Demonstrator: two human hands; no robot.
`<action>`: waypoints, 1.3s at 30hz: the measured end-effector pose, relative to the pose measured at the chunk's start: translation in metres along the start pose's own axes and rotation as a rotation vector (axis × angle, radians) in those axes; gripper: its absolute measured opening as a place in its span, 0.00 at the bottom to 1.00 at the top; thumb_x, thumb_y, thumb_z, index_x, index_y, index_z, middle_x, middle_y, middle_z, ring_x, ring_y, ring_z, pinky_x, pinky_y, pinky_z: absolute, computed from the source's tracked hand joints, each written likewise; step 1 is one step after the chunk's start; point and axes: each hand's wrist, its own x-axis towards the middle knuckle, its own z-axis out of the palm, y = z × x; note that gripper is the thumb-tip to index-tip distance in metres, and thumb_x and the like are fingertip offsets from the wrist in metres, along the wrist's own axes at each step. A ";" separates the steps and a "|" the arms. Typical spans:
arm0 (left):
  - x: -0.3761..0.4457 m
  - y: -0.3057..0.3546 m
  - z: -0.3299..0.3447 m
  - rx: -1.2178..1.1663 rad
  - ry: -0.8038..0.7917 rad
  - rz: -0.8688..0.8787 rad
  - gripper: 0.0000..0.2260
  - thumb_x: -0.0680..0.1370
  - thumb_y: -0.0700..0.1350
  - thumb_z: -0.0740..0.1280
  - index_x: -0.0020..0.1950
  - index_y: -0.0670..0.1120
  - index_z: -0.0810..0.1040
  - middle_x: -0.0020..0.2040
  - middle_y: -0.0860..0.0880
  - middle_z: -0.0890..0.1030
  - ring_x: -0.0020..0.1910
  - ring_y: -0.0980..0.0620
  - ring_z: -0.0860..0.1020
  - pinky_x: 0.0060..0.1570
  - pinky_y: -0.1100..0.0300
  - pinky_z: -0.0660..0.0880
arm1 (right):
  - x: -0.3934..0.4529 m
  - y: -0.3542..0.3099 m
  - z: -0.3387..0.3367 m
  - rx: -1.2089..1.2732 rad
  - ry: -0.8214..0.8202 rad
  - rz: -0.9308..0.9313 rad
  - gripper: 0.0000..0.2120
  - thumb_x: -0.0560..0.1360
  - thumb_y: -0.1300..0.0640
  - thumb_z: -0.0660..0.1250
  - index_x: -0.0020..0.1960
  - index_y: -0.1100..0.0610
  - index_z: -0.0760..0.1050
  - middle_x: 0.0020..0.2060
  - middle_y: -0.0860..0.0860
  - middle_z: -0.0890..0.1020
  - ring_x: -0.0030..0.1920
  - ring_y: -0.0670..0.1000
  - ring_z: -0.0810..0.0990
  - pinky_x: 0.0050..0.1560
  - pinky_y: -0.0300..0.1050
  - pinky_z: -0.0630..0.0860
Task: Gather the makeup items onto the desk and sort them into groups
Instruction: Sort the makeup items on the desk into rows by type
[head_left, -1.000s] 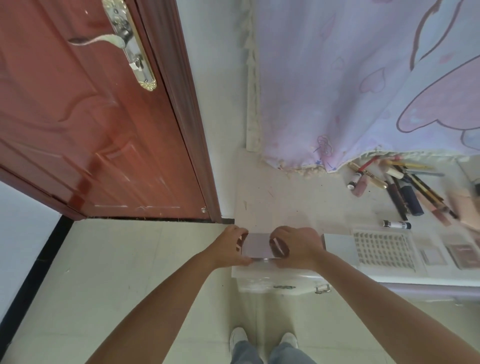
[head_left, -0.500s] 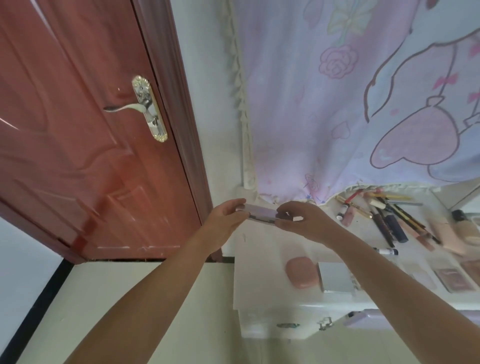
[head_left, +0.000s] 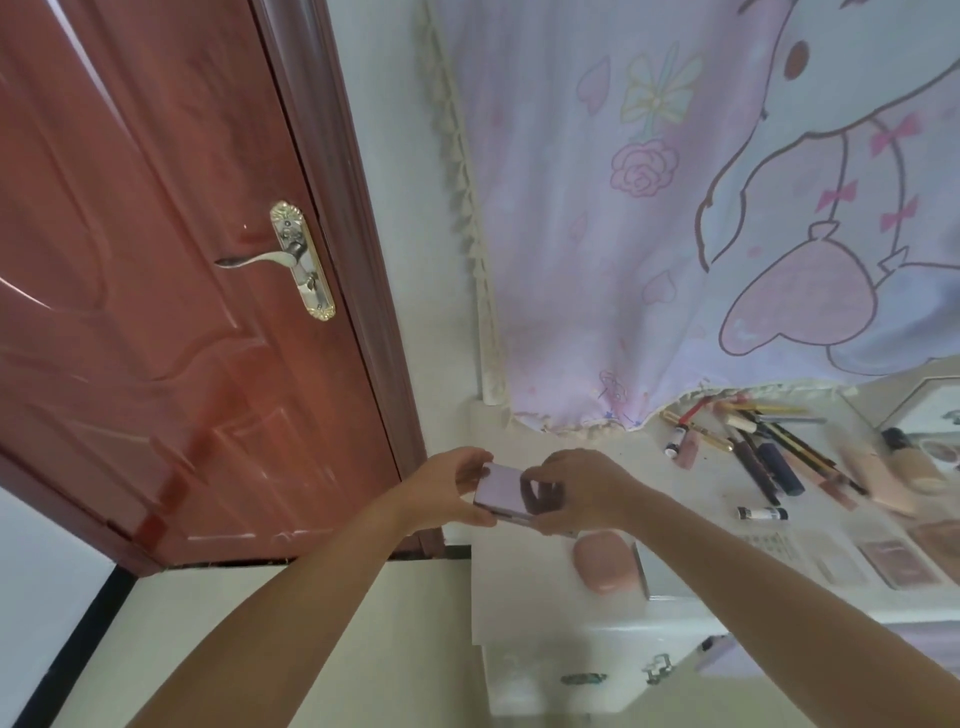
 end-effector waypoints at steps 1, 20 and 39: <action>0.000 -0.007 0.005 0.034 -0.011 -0.014 0.36 0.65 0.33 0.75 0.69 0.43 0.64 0.60 0.52 0.73 0.58 0.58 0.73 0.56 0.70 0.70 | 0.000 0.001 0.009 -0.028 -0.018 0.001 0.14 0.66 0.47 0.68 0.49 0.52 0.75 0.41 0.48 0.77 0.45 0.50 0.76 0.46 0.42 0.72; 0.025 -0.109 0.081 0.215 0.020 -0.134 0.40 0.67 0.38 0.73 0.73 0.41 0.54 0.71 0.44 0.64 0.69 0.48 0.64 0.63 0.63 0.62 | 0.024 0.044 0.114 -0.233 -0.324 0.095 0.15 0.70 0.38 0.54 0.52 0.43 0.68 0.48 0.43 0.75 0.46 0.50 0.76 0.34 0.42 0.70; 0.015 -0.117 0.096 0.576 0.133 -0.118 0.19 0.75 0.46 0.66 0.66 0.46 0.71 0.63 0.47 0.75 0.62 0.50 0.70 0.59 0.63 0.65 | 0.059 0.047 0.105 0.064 -0.155 0.323 0.18 0.81 0.54 0.49 0.66 0.59 0.67 0.59 0.58 0.76 0.58 0.57 0.74 0.58 0.45 0.69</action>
